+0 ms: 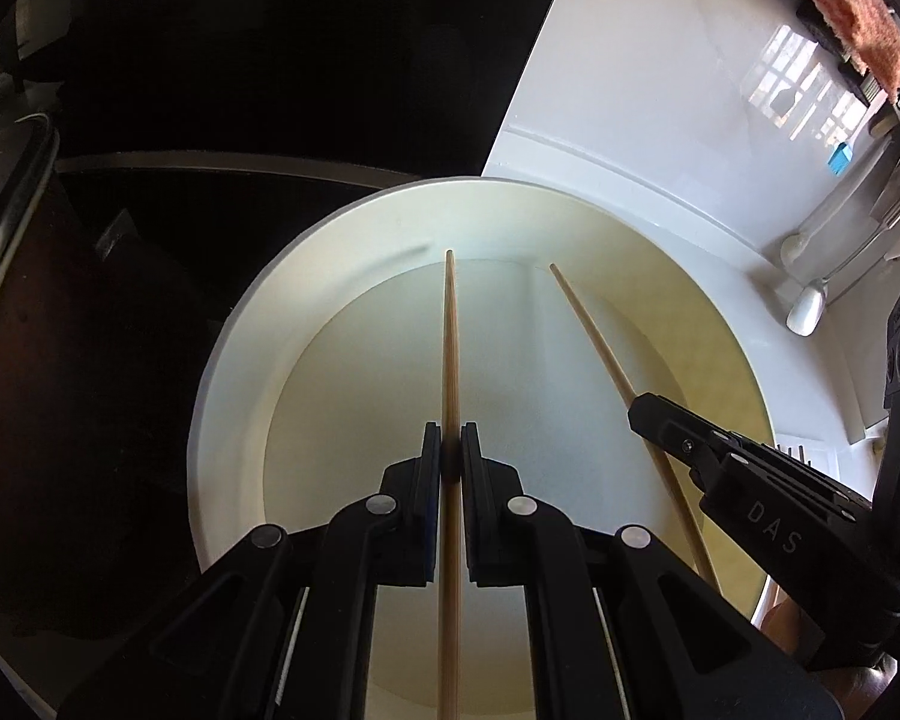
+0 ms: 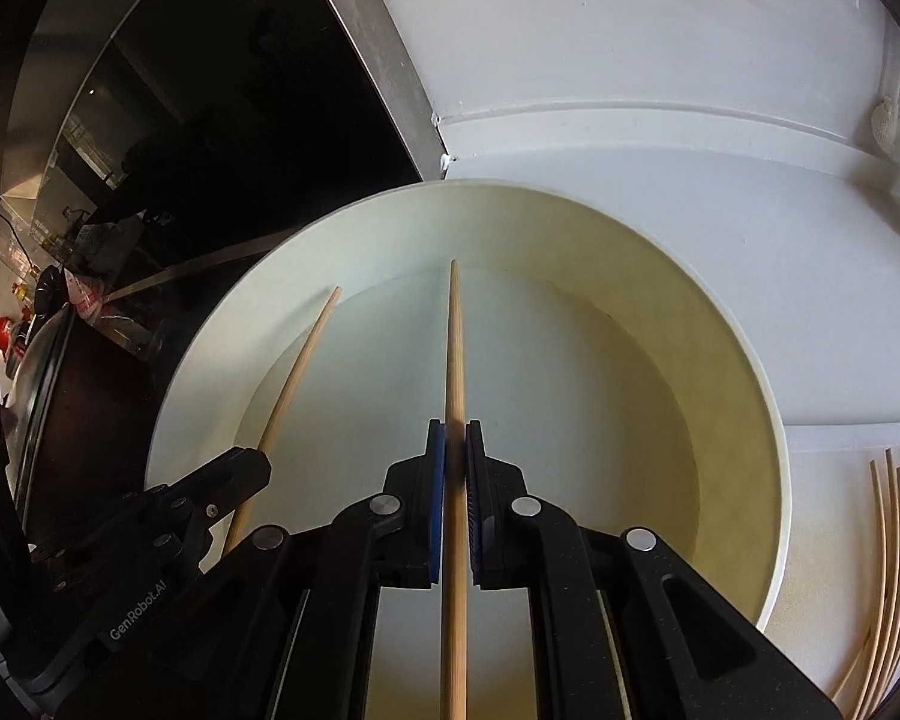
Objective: Organize utensils
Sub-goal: 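Lower the chopsticks into the bowl and open both tools, then move both open tools back over the cutting board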
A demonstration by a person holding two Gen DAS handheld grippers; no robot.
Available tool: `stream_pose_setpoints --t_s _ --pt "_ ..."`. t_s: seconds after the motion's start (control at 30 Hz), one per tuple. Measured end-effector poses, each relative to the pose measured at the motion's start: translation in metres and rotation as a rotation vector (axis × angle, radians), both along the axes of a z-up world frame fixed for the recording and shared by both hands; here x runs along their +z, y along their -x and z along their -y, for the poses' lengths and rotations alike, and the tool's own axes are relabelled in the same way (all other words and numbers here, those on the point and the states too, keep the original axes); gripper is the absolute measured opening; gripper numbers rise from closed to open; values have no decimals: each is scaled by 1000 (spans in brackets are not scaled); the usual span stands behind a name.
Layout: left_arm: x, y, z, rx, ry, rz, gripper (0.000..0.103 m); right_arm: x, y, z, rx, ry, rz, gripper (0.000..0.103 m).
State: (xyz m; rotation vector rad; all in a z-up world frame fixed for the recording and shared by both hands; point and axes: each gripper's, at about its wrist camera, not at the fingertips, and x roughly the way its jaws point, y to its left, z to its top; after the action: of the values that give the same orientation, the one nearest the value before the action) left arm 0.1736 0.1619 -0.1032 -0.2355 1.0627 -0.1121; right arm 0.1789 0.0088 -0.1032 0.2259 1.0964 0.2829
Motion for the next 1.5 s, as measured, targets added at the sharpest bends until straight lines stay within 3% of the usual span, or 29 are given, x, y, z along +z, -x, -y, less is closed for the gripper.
stream_pose_setpoints --t_s 0.63,0.73,0.83,0.9,0.93,1.0,1.07,1.2,1.27,1.5 --pt "-29 -12 -1 -7 -30 -114 10 -20 -14 -2 18 53 -127 7" --pt "-26 -11 -3 4 -28 -106 25 -14 -12 -2 27 85 -104 7" --pt "-17 -9 -3 8 -38 -81 34 -4 -8 1 25 99 -69 10" --pt "-9 -7 -3 5 -46 -61 40 4 -3 8 8 99 -44 22" --pt "-5 -5 -4 9 -55 -52 51 8 0 11 1 93 -34 23" --pt "4 0 -5 21 -62 -23 64 16 6 17 -10 81 -14 27" --pt "11 4 -7 22 -71 -6 64 24 14 23 -20 76 12 34" --pt "23 14 -10 34 -81 2 80 40 38 32 -47 86 65 43" --pt "27 20 -11 35 -75 2 81 46 47 38 -71 100 95 49" --pt "45 49 -3 -4 -91 35 87 53 90 64 -153 97 100 54"
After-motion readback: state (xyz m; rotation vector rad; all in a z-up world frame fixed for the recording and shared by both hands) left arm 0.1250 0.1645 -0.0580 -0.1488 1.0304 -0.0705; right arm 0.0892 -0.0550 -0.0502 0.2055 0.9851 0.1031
